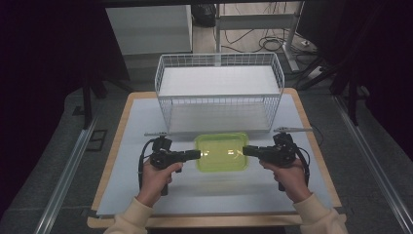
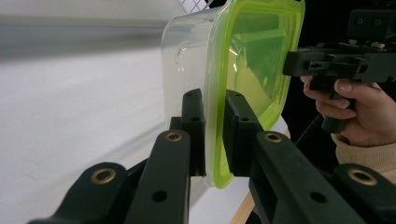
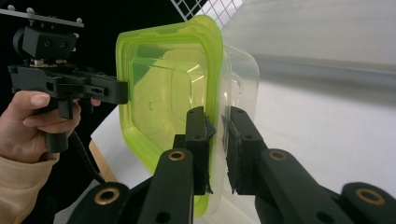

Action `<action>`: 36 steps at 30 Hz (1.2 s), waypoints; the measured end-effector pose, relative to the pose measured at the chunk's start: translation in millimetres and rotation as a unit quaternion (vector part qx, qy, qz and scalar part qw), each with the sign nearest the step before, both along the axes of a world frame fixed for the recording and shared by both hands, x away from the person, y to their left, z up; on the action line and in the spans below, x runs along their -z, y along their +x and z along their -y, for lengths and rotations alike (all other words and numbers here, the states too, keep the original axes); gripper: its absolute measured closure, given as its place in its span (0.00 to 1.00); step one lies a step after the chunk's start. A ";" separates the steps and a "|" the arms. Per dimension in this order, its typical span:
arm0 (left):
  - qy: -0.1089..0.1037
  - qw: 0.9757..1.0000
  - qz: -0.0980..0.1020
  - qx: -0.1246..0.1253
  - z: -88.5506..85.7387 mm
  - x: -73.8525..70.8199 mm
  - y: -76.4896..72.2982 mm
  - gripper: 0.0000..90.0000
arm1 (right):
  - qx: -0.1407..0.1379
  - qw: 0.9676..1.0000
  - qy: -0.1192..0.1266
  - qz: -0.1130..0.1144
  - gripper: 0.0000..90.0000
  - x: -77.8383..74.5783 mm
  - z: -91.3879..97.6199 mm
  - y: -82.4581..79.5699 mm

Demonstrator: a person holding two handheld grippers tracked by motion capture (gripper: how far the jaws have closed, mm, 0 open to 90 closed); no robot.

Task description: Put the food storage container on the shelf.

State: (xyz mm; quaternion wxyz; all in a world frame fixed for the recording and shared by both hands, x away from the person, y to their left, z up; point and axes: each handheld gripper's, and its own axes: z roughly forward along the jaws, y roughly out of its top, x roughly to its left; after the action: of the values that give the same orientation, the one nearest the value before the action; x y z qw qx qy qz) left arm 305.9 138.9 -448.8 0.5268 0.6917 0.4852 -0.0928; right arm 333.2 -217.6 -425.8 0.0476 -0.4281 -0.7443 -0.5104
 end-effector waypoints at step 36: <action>0.000 1.000 0.021 -0.008 -6.0 -52.7 27.0 0.90 | 0.006 1.000 0.008 0.025 0.90 -47.9 -6.4 24.9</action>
State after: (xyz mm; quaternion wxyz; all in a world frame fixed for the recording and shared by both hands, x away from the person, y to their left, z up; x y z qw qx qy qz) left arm 332.8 144.9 -396.0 0.5375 0.6897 0.4796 -0.0733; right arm 358.0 -211.2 -377.9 0.0292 -0.4190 -0.7389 -0.5268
